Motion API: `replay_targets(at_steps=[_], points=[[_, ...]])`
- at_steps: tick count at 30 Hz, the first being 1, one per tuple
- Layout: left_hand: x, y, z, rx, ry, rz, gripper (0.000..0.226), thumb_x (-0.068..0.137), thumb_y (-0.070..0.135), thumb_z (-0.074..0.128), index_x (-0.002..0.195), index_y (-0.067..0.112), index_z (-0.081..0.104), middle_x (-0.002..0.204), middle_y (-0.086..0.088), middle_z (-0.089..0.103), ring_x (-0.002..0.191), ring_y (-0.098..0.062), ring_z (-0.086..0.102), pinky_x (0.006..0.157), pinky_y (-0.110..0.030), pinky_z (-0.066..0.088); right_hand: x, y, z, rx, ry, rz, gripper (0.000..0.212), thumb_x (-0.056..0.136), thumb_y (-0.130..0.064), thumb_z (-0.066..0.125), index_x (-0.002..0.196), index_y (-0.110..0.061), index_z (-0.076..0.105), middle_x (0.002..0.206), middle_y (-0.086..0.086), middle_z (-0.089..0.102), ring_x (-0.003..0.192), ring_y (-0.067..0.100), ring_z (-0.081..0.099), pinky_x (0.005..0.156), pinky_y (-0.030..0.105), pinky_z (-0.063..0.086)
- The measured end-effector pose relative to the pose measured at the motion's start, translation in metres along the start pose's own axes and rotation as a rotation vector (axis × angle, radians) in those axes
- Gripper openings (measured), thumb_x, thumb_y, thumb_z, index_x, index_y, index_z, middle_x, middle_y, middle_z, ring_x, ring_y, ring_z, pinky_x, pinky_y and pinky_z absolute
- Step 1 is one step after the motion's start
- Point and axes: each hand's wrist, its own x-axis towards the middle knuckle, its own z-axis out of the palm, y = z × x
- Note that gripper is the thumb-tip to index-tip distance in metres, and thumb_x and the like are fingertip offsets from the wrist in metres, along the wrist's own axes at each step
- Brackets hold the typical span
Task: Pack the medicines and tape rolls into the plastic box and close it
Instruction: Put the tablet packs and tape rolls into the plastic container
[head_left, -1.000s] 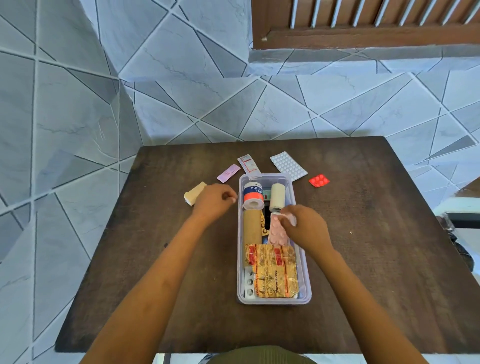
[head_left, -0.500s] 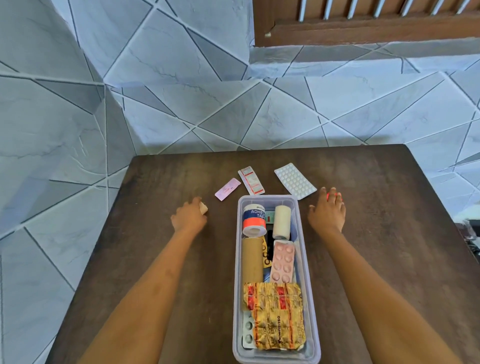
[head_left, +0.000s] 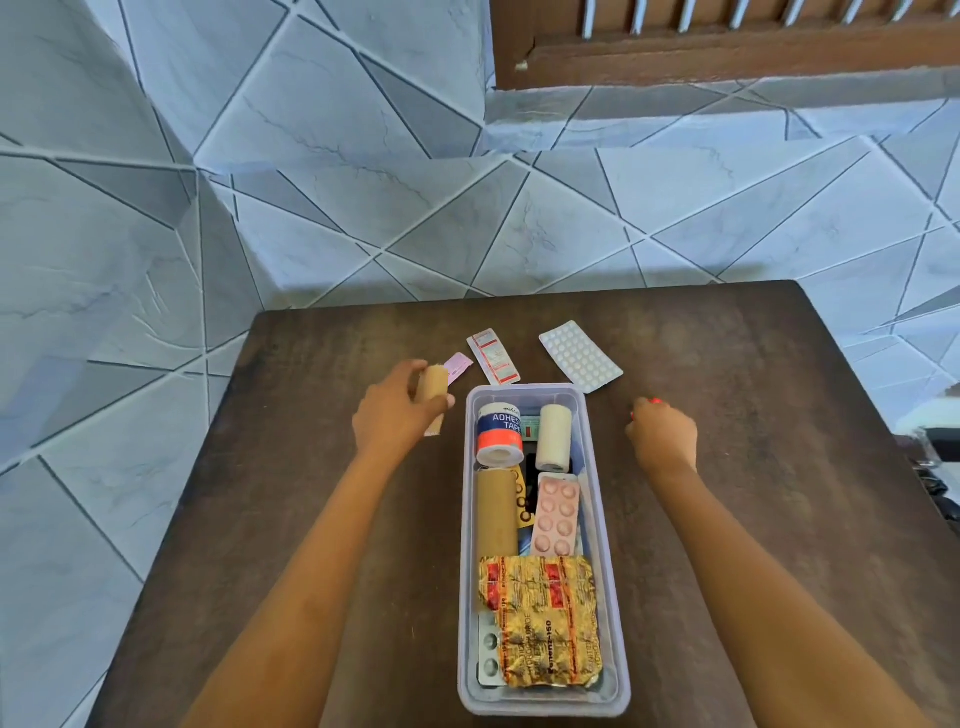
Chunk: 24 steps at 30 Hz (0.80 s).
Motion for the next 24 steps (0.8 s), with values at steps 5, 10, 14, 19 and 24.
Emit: replay_targets(at_steps=[5,10,14,19,24], points=[[-0.048,0.042,0.015,-0.088,-0.172,0.188,0.044,0.079,0.040,0.068,0.115,0.025,0.048,0.115,-0.002,0.066,0.090,-0.016,0.061,0.083,-0.040,0.057,-0.023,0.008,-0.011,0.134,0.205,-0.010,0.014,0.085,0.000,0.046,0.077,0.002,0.057,0.087,0.027,0.069,0.075,0.040,0.064,0.053,0.028,0.029],[-0.080,0.054,0.060,0.223,-0.331,0.235,0.039,0.085,0.038,0.058,0.117,0.018,0.048,0.114,-0.005,0.064,0.102,-0.022,0.062,0.082,-0.035,0.051,-0.062,-0.001,-0.036,0.448,0.578,-0.159,0.010,0.080,-0.004,0.060,0.085,-0.001,0.069,0.073,0.015,0.073,0.056,0.032,0.066,0.048,0.032,0.048],[-0.086,0.055,0.083,0.340,-0.351,0.284,0.033,0.091,0.028,0.049,0.120,0.013,0.054,0.118,-0.011,0.065,0.106,-0.029,0.062,0.088,-0.039,0.051,-0.102,-0.024,-0.027,0.448,0.559,-0.387,0.020,0.082,-0.016,0.053,0.091,-0.010,0.069,0.074,0.004,0.073,0.057,0.018,0.067,0.045,0.029,0.052],[-0.068,0.039,0.061,0.080,-0.240,0.245,0.026,0.088,0.010,0.051,0.104,0.010,0.071,0.110,-0.012,0.071,0.100,-0.028,0.064,0.088,-0.032,0.051,-0.123,-0.036,-0.003,0.167,0.477,-0.622,0.008,0.075,-0.022,0.056,0.076,-0.019,0.064,0.063,-0.006,0.069,0.051,0.011,0.063,0.039,0.019,0.043],[-0.046,0.020,0.033,-0.030,-0.086,0.188,0.024,0.087,0.007,0.052,0.101,0.008,0.071,0.108,-0.011,0.072,0.099,-0.024,0.065,0.082,-0.028,0.049,-0.125,-0.041,0.018,0.030,0.110,-0.742,0.007,0.075,-0.020,0.061,0.071,-0.016,0.065,0.071,0.000,0.070,0.062,0.020,0.066,0.054,0.028,0.053]])
